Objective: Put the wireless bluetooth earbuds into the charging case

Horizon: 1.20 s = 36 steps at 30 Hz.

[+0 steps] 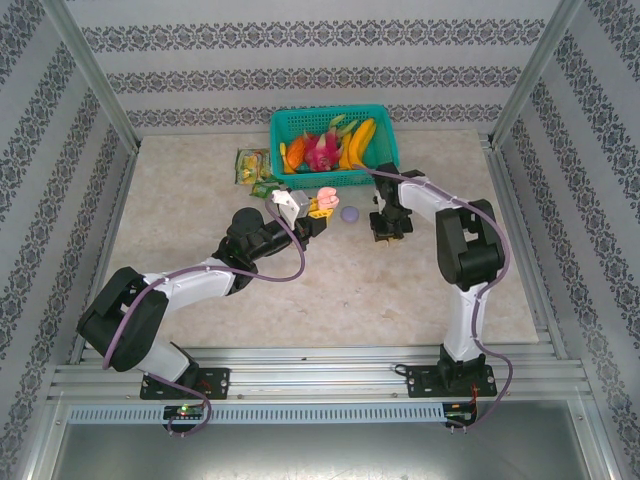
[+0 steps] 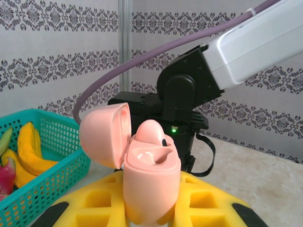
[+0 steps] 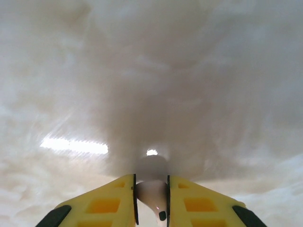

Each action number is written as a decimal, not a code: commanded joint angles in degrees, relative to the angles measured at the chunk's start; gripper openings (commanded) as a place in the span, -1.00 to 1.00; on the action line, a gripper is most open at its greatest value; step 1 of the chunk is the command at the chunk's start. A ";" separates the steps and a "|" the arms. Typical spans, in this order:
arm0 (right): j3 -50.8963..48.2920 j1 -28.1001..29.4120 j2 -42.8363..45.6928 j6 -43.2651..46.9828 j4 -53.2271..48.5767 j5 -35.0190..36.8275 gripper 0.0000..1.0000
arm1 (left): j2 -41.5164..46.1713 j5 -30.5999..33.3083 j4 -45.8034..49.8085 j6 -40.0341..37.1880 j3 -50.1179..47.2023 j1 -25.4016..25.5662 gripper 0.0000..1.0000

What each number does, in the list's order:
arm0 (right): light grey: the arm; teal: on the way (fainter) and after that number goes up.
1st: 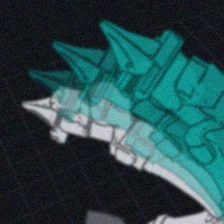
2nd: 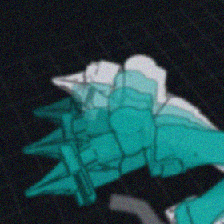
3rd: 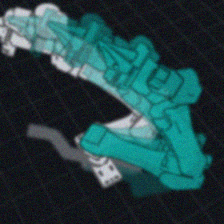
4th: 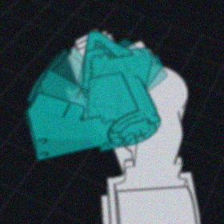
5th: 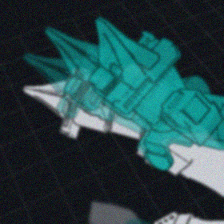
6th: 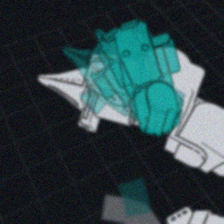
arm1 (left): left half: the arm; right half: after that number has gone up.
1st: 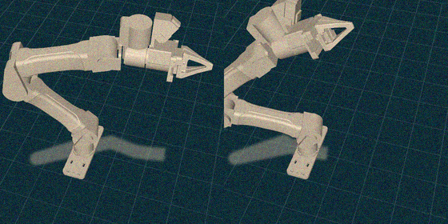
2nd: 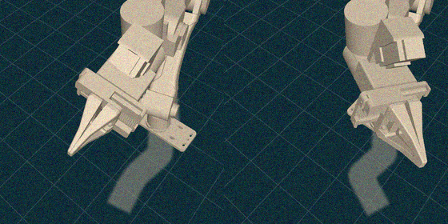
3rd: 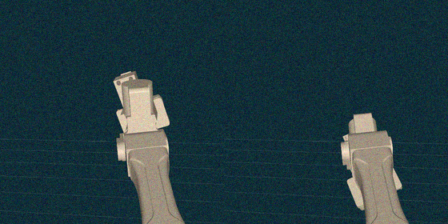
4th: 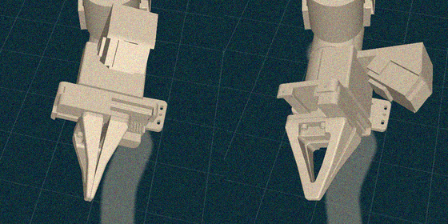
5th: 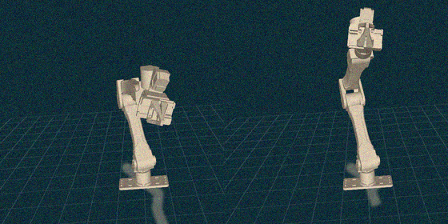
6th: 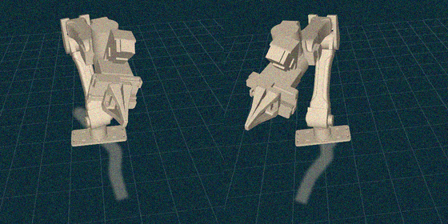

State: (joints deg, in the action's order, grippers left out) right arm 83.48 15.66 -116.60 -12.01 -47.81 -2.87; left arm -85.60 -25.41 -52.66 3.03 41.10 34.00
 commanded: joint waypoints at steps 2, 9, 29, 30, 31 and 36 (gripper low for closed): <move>-4.13 1.15 5.40 -3.07 3.94 -2.04 -0.58 | 1.44 -0.68 -0.07 -0.56 -0.90 -0.68 -1.00; -11.39 2.73 12.31 -6.98 10.28 -4.89 -0.58 | 2.13 -0.01 0.02 -1.60 -3.28 -0.71 -1.00; -15.58 5.42 37.45 -10.68 21.50 -7.34 -0.56 | 0.54 -2.61 -2.47 -5.05 -5.82 -0.78 -1.00; -15.18 5.58 38.60 -10.38 21.77 -7.53 -0.55 | 0.15 -3.06 -2.75 -4.91 -5.47 -0.78 -1.00; -14.73 5.78 39.83 -10.23 22.05 -7.44 -0.55 | -0.33 -3.64 -3.01 -4.81 -5.09 -0.78 -1.00; -13.99 7.39 45.41 -8.95 25.60 -7.34 -0.53 | -3.42 -7.00 -4.15 -3.67 -1.38 -0.78 -1.00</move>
State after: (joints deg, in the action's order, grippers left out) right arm 67.81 22.06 -74.11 -22.15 -25.71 -9.65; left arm -87.53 -29.02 -53.10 -0.69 36.69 34.00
